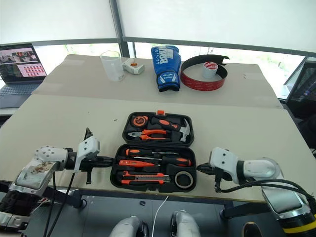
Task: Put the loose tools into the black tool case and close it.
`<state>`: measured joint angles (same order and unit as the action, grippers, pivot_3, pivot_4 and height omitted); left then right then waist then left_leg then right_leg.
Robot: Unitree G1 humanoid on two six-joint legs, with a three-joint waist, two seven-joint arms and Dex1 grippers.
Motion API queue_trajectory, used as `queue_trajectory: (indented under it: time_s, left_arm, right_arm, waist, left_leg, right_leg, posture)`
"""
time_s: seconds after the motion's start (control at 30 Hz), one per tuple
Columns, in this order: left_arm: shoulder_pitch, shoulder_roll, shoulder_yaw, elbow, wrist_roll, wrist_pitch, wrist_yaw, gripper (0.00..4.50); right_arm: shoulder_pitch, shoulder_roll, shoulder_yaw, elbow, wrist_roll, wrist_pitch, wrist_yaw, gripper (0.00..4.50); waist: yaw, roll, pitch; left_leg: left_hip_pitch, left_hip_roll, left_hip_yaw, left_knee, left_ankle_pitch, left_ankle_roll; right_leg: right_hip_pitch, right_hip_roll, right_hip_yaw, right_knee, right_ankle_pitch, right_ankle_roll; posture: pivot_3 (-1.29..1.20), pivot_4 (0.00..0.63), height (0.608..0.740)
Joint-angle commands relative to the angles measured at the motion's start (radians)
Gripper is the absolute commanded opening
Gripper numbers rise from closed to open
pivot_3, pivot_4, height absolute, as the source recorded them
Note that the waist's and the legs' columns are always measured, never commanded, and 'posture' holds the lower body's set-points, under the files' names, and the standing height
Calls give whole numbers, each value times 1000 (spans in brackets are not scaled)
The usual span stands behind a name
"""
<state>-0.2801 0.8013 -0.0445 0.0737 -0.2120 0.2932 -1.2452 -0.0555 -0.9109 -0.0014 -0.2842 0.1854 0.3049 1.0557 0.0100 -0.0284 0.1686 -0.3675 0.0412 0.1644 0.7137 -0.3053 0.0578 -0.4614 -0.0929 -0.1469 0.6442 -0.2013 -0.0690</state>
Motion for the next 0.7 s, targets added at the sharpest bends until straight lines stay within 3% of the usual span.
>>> queue_trajectory:
  time_s: [0.03, 0.13, 0.17, 0.33, 0.37, 0.47, 0.67, 0.7]
  left_arm:
    - [-70, 39, 74, 130, -20, 105, 53, 1152]
    - [-207, 8, 112, 232, -74, 271, 113, 2478]
    - [-257, -10, 121, 257, -92, 332, 132, 2646]
    - [-440, -98, 105, 330, -119, 541, 217, 4330]
    - [-475, -119, 97, 355, -117, 571, 234, 4435]
    - [-579, -205, 88, 453, -110, 624, 300, 4435]
    - [-636, -275, 75, 564, -86, 570, 350, 4435]
    - [-638, -282, 74, 576, -83, 562, 358, 3925]
  right_arm:
    - [-61, -18, -106, 14, 96, 143, -18, 1163]
    - [-199, 25, -128, 65, 174, 310, -68, 2316]
    - [-252, 46, -127, 88, 197, 367, -89, 2521]
    - [-468, 148, -64, 235, 199, 556, -194, 4195]
    - [-513, 176, -50, 282, 189, 581, -222, 4378]
    - [-630, 256, -3, 439, 157, 620, -277, 4378]
    - [-706, 317, 22, 596, 112, 611, -337, 4378]
    - [-710, 320, 24, 605, 112, 617, -338, 3875]
  waist:
    - [-1, 0, 0]
    - [-2, 0, 0]
    - [-1, -1, 0]
    - [1, -1, 0]
    - [0, -1, 0]
    - [-3, -1, 0]
    - [-16, -1, 0]
    - [-18, -1, 0]
  left_leg:
    - [0, 0, 0, 0, 0, 0]
    - [1, 2, 0, 0, 1, -1]
    - [1, 2, -1, 0, 1, -1]
    - [-1, 1, -1, 1, 2, -2]
    - [-1, 1, -1, 1, 2, -2]
    - [-2, -2, 0, 0, 2, -2]
    - [-4, -5, 1, -1, 2, -1]
    - [-4, -5, 1, -1, 2, -2]
  right_leg:
    - [0, 0, 0, 0, 0, 0]
    - [0, 1, -1, 2, 0, 1]
    - [0, 1, -1, 2, 0, 1]
    - [0, 2, -2, 3, 1, 0]
    - [0, 2, -2, 3, 1, 0]
    - [0, 2, -3, 3, 5, -8]
    - [-2, 0, -3, 3, 5, -8]
    - [-2, 0, -3, 3, 5, -7]
  posture:
    - [0, 150, 727]
    - [0, 150, 727]
    - [0, 150, 727]
    - [0, 150, 727]
    - [0, 150, 727]
    - [0, 150, 727]
    - [0, 150, 727]
    - [0, 150, 727]
